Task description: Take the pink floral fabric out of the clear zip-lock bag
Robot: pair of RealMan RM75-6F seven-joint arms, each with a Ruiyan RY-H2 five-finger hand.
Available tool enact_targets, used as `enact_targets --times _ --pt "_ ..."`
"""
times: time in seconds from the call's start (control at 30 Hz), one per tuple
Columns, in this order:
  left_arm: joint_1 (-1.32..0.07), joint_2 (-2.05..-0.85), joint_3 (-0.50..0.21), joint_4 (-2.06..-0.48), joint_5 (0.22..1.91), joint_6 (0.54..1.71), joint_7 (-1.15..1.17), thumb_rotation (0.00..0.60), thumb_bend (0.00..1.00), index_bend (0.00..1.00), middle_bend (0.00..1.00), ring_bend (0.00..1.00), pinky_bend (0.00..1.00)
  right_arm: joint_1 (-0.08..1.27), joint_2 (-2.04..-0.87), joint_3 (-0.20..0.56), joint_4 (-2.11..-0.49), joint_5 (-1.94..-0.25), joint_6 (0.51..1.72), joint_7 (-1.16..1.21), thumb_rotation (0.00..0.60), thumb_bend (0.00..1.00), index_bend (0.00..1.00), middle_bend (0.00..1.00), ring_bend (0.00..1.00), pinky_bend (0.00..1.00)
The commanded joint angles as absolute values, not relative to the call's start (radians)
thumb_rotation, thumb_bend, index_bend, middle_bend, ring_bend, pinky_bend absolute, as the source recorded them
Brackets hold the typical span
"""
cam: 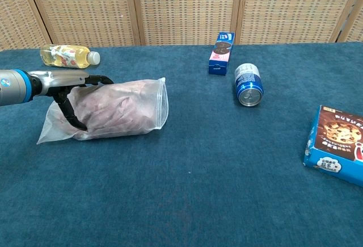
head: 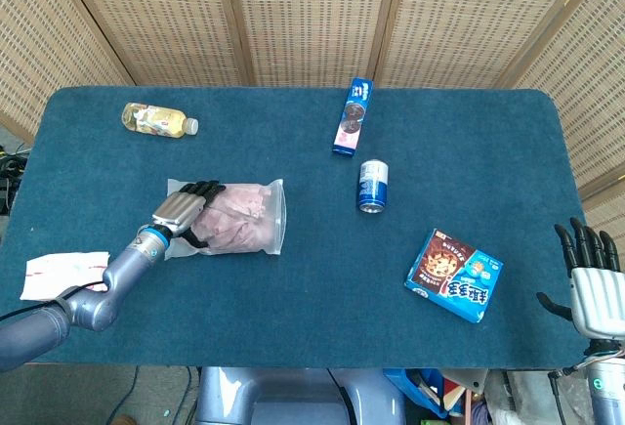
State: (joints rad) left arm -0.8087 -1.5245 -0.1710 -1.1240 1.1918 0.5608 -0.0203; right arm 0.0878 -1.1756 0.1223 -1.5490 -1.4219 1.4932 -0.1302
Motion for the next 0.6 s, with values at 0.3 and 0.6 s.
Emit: enact_targets --times 0.3,0.6 --pt "-0.782 -1.550 -0.167 -1.116 1.333 0.717 -0.184 0.600 0.31 0.51 0.49 0.51 0.62 0.092 -1.178 0.114 -1.545 -1.429 1.481 -0.121 0.600 0.00 0.00 0.00 0.00 0.00" --pt "-0.744 -1.604 -0.145 -0.995 1.568 1.091 -0.458 0.600 0.32 0.52 0.50 0.51 0.63 0.158 -1.112 0.141 -1.548 -1.466 1.407 0.039 0.600 0.00 0.00 0.00 0.00 0.00"
